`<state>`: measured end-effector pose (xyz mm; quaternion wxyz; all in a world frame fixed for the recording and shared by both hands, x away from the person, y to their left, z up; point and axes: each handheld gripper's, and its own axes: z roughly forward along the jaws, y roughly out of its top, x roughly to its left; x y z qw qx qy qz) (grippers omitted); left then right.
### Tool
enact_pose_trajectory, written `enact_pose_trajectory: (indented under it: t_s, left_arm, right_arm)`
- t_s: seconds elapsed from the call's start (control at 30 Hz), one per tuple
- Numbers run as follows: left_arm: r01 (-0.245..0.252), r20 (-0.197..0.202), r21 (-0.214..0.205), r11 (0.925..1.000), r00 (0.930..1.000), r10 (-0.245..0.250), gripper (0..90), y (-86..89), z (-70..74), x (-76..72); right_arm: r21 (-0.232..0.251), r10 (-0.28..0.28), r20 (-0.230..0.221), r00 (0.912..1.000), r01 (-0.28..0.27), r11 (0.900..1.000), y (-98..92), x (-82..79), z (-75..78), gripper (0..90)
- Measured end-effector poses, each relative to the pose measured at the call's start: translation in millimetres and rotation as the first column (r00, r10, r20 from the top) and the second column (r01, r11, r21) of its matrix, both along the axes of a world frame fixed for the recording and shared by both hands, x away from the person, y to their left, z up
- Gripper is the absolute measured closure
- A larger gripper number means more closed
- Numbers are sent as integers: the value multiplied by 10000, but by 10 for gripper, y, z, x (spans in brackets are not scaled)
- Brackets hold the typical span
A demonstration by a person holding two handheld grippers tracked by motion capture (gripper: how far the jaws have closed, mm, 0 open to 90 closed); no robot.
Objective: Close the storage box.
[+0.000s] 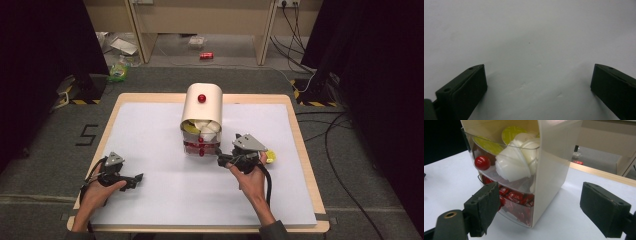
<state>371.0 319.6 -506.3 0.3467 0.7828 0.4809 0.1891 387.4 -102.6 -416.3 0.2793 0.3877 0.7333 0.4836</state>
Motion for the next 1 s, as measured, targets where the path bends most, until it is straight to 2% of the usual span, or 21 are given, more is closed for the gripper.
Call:
enact_pose_trajectory:
  t_s: [1.0]
  left_arm:
    - [3, 0, 2, 10000, 10000, -3, 0, 2, 0, 0]
  right_arm:
    - [-358, -52, -648, 9979, 28, 9994, -287, -303, -175, 169]
